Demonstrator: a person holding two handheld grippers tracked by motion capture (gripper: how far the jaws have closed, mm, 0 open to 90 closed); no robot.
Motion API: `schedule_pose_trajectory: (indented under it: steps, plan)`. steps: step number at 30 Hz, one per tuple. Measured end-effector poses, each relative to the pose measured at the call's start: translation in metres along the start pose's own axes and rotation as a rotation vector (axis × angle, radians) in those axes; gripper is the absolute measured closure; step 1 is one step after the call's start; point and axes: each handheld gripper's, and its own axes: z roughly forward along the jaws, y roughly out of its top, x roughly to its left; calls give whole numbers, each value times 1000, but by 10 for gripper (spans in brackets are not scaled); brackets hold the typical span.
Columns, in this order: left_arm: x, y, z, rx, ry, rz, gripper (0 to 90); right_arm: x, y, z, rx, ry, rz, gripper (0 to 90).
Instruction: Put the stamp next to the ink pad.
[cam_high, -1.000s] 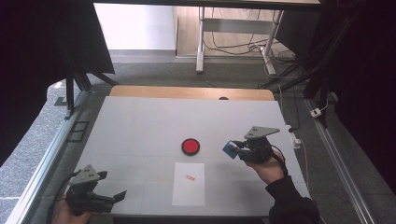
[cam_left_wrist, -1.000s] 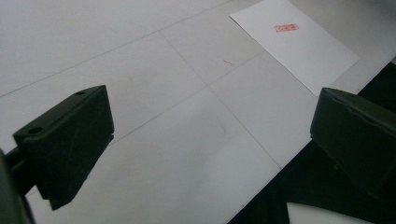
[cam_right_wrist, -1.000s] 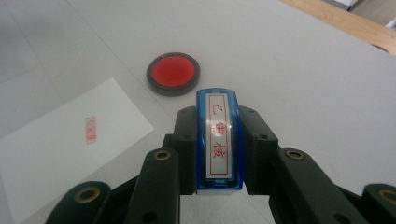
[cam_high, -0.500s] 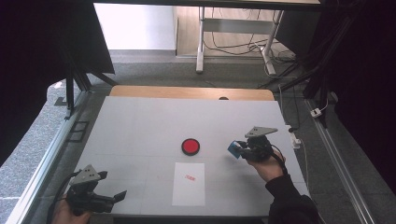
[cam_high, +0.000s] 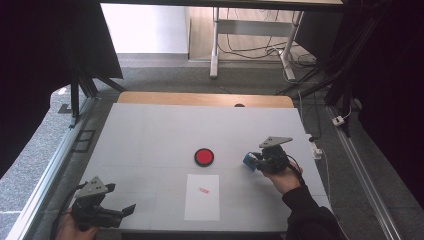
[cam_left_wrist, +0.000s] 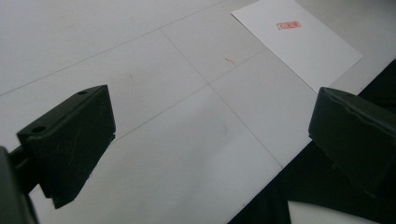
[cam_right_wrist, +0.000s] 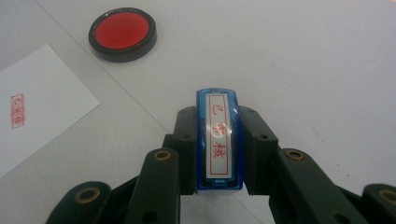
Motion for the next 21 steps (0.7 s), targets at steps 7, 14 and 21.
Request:
schedule_pose_trajectory:
  steps: [7, 14, 21]
  plan:
    - [0, 0, 0, 2, 0, -2, 11, 2, -2, 8, 39, 1, -27, 713]
    - [0, 0, 0, 3, 0, -1, 13, 1, -4, 12, 56, 10, -29, 713]
    - [0, 0, 0, 4, 1, -1, 14, 1, -4, 13, 59, 14, -27, 687]
